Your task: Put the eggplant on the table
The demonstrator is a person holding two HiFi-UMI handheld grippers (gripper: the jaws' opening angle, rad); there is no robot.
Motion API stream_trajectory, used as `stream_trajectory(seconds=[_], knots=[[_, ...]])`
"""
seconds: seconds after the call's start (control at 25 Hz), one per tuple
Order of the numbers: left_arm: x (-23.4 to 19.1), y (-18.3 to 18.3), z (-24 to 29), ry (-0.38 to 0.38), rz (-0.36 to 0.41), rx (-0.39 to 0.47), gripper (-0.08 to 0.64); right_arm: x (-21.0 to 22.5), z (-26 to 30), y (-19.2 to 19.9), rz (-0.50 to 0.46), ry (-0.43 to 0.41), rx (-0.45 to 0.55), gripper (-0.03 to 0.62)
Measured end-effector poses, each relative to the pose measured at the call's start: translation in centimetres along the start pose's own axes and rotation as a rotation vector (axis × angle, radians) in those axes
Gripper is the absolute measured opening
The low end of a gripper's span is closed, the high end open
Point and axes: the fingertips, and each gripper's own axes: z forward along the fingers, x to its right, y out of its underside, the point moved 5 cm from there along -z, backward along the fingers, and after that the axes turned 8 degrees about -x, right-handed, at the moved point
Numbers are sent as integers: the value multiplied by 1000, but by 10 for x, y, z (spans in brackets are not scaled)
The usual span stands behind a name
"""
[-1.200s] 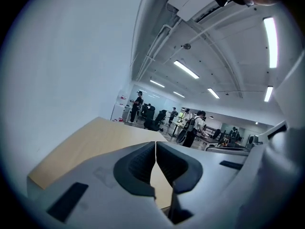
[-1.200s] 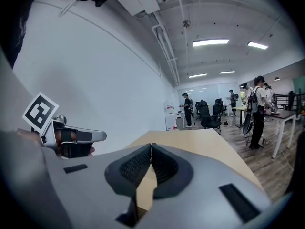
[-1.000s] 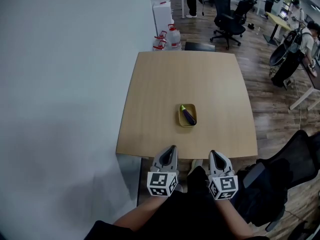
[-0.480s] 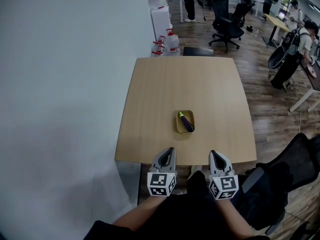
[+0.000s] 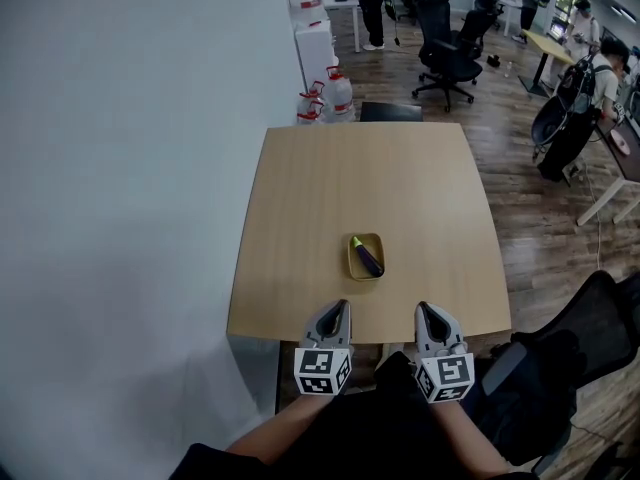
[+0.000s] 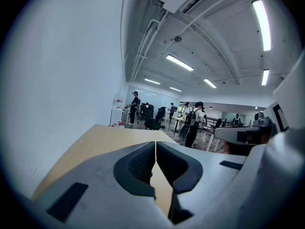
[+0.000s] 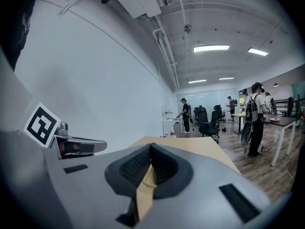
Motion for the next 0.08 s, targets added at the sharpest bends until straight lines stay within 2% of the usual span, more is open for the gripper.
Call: stream_trajectory(seconds=[0.08], knots=[[0,0,3,3,-1,-4,20,1,1,-2,-3,1,4,60]])
